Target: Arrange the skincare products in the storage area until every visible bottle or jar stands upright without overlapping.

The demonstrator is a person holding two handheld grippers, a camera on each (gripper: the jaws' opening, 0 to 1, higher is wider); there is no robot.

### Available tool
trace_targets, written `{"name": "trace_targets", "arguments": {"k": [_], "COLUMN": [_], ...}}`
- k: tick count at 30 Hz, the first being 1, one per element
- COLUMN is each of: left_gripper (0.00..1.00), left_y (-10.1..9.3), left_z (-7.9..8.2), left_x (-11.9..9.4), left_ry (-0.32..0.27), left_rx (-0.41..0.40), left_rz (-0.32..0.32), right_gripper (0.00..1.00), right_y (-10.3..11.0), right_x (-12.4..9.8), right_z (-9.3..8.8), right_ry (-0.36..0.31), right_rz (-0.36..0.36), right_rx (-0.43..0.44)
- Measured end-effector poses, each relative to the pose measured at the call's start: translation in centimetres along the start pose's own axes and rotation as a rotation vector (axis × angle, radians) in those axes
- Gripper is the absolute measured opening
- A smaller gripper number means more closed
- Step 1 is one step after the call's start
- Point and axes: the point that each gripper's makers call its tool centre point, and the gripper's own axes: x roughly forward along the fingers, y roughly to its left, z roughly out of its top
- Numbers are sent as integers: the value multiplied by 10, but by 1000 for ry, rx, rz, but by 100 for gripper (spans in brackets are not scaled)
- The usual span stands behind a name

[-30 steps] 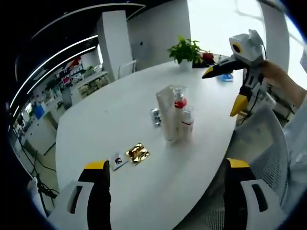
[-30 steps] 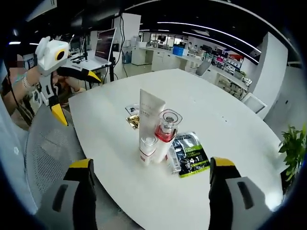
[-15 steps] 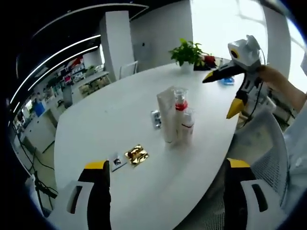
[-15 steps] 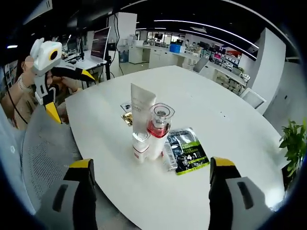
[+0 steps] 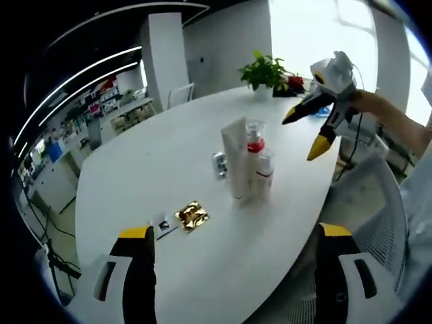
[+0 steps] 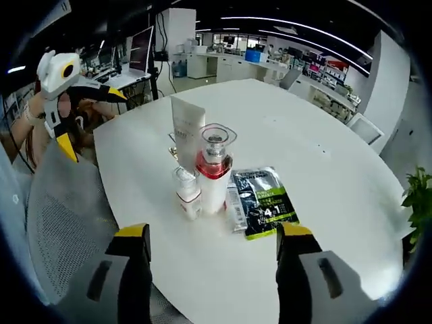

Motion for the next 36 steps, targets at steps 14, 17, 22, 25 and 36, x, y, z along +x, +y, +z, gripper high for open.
{"name": "trace_targets", "arguments": {"k": [14, 17, 22, 25, 36], "left_gripper": [97, 97, 97, 97, 97], "left_y": [-3, -4, -6, -5, -5], "left_z": [0, -1, -3, -5, -11], "left_x": [3, 3, 3, 3, 1], "left_ry": [7, 9, 9, 11, 12], "left_rx": [-8, -16, -24, -28, -59], "left_rz": [-11, -12, -13, -12, -5], "right_gripper": [50, 48, 43, 41, 33], "right_y": [-9, -8, -13, -16, -22], "right_x": [41, 50, 64, 70, 91], "right_z": [-13, -16, -23, -26, -28], "right_ry": [57, 74, 119, 145, 204], "right_rz": [94, 115, 128, 133, 149], "right_rx": [5, -5, -14, -27, -57]}}
